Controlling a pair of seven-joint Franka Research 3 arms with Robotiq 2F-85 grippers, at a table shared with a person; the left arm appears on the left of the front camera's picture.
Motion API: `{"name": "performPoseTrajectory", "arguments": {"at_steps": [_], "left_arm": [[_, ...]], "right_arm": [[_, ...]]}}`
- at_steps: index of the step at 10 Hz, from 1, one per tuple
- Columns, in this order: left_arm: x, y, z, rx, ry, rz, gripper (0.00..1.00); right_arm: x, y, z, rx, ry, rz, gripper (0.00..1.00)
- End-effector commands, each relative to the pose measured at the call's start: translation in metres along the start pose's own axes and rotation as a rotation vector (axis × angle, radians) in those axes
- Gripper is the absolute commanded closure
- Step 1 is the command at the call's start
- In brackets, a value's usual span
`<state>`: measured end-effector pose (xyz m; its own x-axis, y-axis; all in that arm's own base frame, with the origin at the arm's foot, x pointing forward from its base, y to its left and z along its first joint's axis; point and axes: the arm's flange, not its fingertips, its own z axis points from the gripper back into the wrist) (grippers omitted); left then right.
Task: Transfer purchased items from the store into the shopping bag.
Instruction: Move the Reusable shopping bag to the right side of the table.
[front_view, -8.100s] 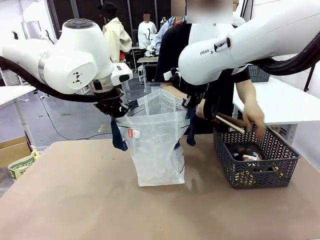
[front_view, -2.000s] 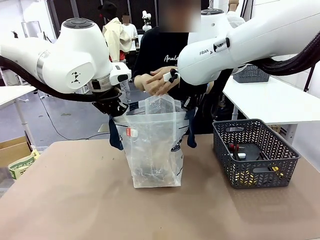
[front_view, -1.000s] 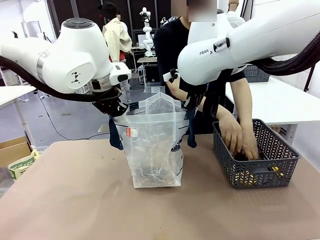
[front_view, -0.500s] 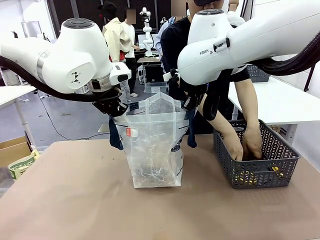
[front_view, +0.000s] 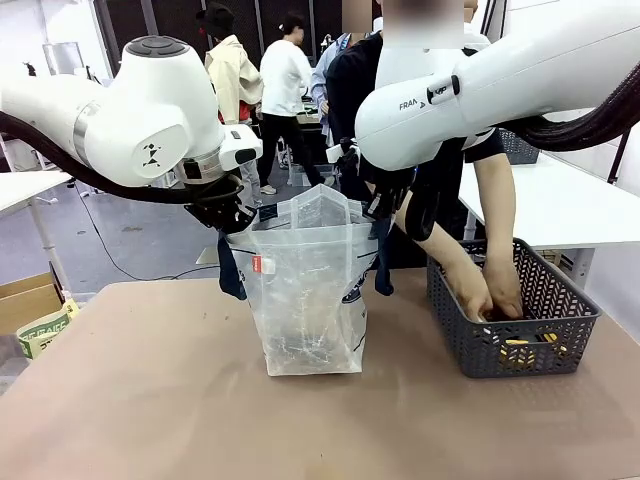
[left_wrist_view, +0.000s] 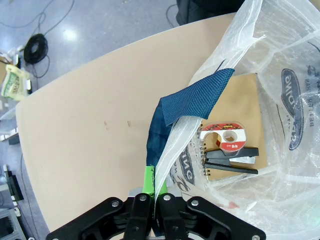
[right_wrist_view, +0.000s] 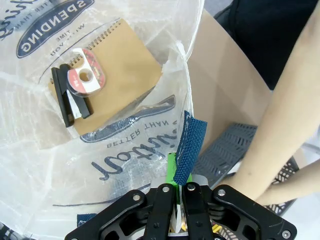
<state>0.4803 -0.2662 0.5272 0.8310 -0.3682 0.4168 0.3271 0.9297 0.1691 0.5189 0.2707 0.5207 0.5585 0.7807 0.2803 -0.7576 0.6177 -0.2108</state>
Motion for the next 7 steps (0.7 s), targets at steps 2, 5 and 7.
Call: {"name": "performPoseTrajectory", "arguments": {"at_steps": [2, 5, 7], "left_arm": [[0.0002, 0.0019, 0.0010, 0.004, -0.003, 0.000, 1.00], [0.0002, 0.0019, 0.0010, 0.004, -0.003, 0.000, 1.00], [0.0002, 0.0019, 0.0010, 0.004, -0.003, 0.000, 1.00]], "right_arm": [[-0.0008, -0.0011, 0.0002, -0.001, 0.000, 0.000, 1.00], [-0.0008, -0.0011, 0.0002, -0.001, 0.000, 0.000, 1.00], [-0.0008, -0.0011, 0.0002, -0.001, 0.000, 0.000, 1.00]]}}
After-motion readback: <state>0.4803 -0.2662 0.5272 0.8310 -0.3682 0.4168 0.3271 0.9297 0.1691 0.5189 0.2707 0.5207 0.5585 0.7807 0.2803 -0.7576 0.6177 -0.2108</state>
